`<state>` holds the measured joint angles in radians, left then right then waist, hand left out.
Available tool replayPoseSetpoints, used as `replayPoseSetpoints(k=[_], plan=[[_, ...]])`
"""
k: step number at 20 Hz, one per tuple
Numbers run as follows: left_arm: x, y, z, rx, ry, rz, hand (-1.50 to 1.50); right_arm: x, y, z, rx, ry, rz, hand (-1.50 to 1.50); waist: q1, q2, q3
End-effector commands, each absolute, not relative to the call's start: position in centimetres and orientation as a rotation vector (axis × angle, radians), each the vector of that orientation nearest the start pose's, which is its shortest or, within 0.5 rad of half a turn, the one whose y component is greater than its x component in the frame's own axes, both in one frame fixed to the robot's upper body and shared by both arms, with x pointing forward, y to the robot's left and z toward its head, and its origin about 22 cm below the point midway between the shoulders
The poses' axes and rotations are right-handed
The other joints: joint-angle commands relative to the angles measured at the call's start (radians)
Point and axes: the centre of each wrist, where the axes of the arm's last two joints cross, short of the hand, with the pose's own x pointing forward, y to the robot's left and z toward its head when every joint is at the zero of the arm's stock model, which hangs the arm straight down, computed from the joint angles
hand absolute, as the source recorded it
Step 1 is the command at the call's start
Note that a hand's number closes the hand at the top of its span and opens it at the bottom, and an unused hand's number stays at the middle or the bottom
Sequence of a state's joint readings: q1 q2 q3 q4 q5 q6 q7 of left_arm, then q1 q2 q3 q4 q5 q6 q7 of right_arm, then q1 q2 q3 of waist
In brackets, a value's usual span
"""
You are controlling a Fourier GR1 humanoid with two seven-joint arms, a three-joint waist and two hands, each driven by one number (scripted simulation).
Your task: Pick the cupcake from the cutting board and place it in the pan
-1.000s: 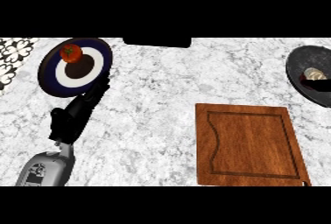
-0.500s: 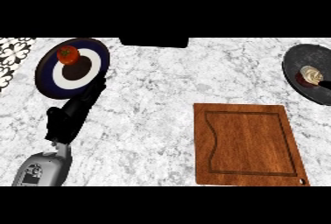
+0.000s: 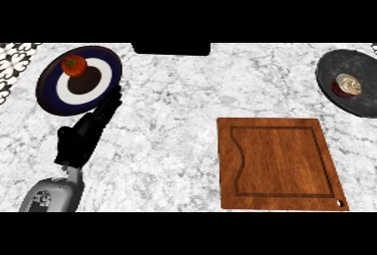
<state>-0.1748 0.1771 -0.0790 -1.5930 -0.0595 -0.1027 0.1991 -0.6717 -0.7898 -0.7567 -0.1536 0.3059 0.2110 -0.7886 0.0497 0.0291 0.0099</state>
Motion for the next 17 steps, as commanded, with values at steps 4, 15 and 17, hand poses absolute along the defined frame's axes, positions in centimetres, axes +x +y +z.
replayPoseSetpoints(k=[4,15,17], plan=[[27.9,22.8,5.5,0.050,-1.517,-0.382,0.00,25.9,-53.7,2.0,-0.542,-1.818,-0.083,-1.50,-0.005,-0.006,-0.001],[27.8,24.2,4.7,0.067,-1.510,-0.360,0.00,22.2,-54.8,-0.1,-0.542,-1.817,-0.039,-1.50,-0.024,-0.015,-0.004],[27.5,23.8,5.3,0.063,-1.510,-0.364,0.00,22.0,-53.9,-1.6,-0.557,-1.799,-0.029,-1.50,-0.020,-0.016,-0.003]])
